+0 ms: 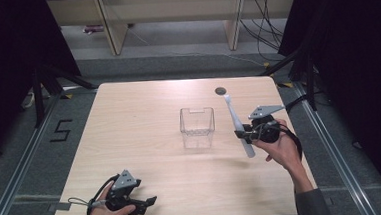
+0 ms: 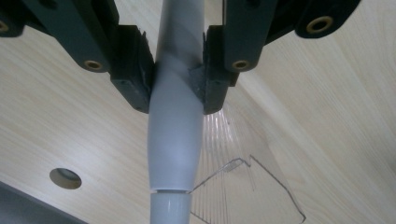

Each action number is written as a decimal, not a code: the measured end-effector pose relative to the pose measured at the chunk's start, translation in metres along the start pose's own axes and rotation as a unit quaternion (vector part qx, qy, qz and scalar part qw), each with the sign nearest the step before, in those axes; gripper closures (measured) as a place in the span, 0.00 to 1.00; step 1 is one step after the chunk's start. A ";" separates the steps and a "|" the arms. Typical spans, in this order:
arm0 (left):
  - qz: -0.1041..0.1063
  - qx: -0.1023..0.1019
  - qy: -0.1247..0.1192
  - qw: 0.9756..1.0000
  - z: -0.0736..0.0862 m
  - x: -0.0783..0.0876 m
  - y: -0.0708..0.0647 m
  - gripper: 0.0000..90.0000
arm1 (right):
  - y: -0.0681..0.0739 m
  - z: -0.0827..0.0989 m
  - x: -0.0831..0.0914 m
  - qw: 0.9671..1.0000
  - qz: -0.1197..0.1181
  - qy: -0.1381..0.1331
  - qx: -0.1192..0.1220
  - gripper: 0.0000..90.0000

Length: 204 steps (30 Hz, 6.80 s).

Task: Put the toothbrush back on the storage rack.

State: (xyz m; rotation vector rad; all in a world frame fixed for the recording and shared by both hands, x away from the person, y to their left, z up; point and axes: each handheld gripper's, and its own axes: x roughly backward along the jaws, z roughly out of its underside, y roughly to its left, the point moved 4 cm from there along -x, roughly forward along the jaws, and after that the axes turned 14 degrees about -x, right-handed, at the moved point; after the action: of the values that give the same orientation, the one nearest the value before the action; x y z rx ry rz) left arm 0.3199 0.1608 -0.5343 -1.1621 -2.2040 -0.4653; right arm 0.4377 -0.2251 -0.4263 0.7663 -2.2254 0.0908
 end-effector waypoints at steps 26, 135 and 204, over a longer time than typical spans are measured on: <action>0.001 -0.003 0.001 1.000 0.000 0.000 0.000 0.17 | -0.007 -0.024 -0.008 0.999 -0.001 -0.037 -0.002 0.74; 0.003 -0.009 0.003 1.000 0.000 0.002 0.000 0.17 | 0.054 -0.124 -0.044 0.994 -0.060 -0.087 0.005 0.74; 0.004 -0.001 -0.006 1.000 0.000 0.001 -0.002 0.17 | 0.056 -0.082 -0.124 0.999 -0.033 0.013 0.038 0.74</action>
State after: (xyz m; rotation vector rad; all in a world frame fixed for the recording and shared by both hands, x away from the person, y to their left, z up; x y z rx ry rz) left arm 0.3181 0.1598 -0.5337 -1.1775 -2.2100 -0.4592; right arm 0.5252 -0.0936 -0.4443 0.8743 -2.1811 0.1521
